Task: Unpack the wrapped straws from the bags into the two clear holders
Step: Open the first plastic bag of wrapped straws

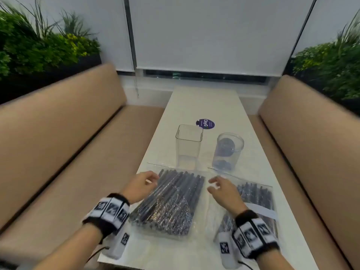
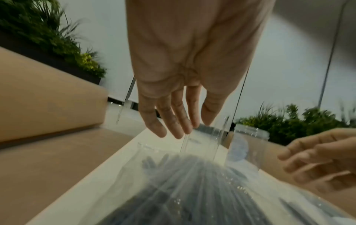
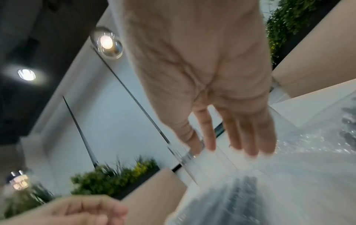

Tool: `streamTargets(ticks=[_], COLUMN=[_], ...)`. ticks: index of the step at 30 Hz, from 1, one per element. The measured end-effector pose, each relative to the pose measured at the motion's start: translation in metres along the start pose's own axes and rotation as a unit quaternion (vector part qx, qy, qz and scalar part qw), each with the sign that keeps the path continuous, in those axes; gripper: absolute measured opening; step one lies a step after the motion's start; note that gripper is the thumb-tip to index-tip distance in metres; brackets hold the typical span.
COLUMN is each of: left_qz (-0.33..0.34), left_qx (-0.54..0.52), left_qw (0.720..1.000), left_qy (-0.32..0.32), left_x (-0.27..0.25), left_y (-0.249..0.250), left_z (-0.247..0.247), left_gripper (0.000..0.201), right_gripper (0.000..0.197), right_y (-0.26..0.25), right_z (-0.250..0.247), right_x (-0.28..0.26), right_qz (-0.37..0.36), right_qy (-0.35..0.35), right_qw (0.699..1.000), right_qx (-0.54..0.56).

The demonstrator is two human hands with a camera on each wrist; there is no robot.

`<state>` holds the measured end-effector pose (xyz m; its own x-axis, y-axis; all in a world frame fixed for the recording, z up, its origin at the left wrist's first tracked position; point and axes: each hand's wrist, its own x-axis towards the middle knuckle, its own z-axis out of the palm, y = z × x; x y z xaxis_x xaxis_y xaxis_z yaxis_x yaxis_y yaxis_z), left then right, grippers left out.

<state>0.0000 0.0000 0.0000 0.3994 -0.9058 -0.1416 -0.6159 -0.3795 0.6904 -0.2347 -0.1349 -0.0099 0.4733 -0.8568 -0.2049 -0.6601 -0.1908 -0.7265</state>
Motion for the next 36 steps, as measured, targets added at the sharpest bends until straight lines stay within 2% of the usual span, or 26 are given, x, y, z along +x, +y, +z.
streamTargets(ticks=[2, 3, 5, 7, 12, 14, 16, 18, 20, 22, 23, 26, 29, 31, 34, 36], left_qz=[-0.007, -0.012, -0.019, -0.009, 0.036, 0.047, 0.05, 0.043, 0.043, 0.026, 0.024, 0.045, 0.077, 0.105, 0.163, 0.187], left_qx=[0.022, 0.029, 0.039, 0.073, 0.224, 0.238, 0.225, 0.196, 0.148, 0.001, -0.082, -0.275, -0.418, -0.403, -0.323, -0.279], left_qw=[1.0, 0.999, 0.999, 0.997, 0.973, 0.969, 0.972, 0.977, 0.984, 0.993, 0.989, 0.95, 0.894, 0.902, 0.929, 0.939], left_qy=[0.001, -0.01, -0.029, -0.035, -0.046, -0.044, -0.053, -0.069, -0.086, -0.117, -0.121, -0.143, -0.144, -0.113, -0.074, -0.067], left_x=[0.013, 0.018, 0.027, 0.034, 0.036, 0.035, 0.035, 0.034, 0.034, 0.029, 0.029, 0.018, 0.014, 0.012, 0.014, 0.015], left_y=[0.007, 0.01, 0.018, 0.024, 0.034, 0.03, 0.023, 0.021, 0.025, 0.044, 0.057, 0.102, 0.121, 0.125, 0.131, 0.135], left_z=[0.013, 0.02, 0.038, 0.052, 0.077, 0.082, 0.084, 0.082, 0.078, 0.072, 0.07, 0.06, 0.046, 0.029, -0.003, -0.023], left_gripper=[0.023, 0.023, 0.022, 0.021, 0.021, 0.024, 0.028, 0.03, 0.042, 0.066, 0.069, 0.043, 0.02, 0.023, 0.02, 0.021], right_gripper=[0.04, 0.047, 0.062, 0.069, 0.04, 0.036, 0.035, 0.03, 0.021, 0.018, 0.02, 0.025, 0.02, 0.018, 0.019, 0.032], right_y=[0.005, 0.011, 0.023, 0.042, 0.064, 0.068, 0.067, 0.057, 0.042, 0.02, 0.006, -0.037, -0.06, -0.068, -0.082, -0.09], right_z=[0.006, 0.008, 0.008, 0.012, 0.023, 0.022, 0.018, 0.01, 0.002, -0.003, -0.005, -0.009, -0.026, -0.05, -0.101, -0.127], right_x=[0.016, 0.024, 0.029, 0.031, 0.023, 0.021, 0.021, 0.018, 0.012, 0.0, -0.007, -0.031, -0.042, -0.043, -0.045, -0.044], right_qz=[0.065, 0.113, 0.194, 0.216, 0.137, 0.122, 0.112, 0.081, 0.011, -0.074, -0.116, -0.218, -0.257, -0.273, -0.3, -0.316], right_qy=[0.082, 0.084, 0.036, 0.0, 0.045, 0.053, 0.062, 0.082, 0.114, 0.137, 0.145, 0.166, 0.16, 0.133, 0.207, 0.23], right_qw=[0.986, 0.973, 0.949, 0.934, 0.9, 0.901, 0.919, 0.952, 0.977, 0.982, 0.979, 0.962, 0.953, 0.953, 0.931, 0.919], right_qx=[-0.128, -0.184, -0.246, -0.285, -0.41, -0.412, -0.374, -0.284, -0.18, -0.111, -0.086, -0.011, 0.009, -0.023, -0.034, -0.046])
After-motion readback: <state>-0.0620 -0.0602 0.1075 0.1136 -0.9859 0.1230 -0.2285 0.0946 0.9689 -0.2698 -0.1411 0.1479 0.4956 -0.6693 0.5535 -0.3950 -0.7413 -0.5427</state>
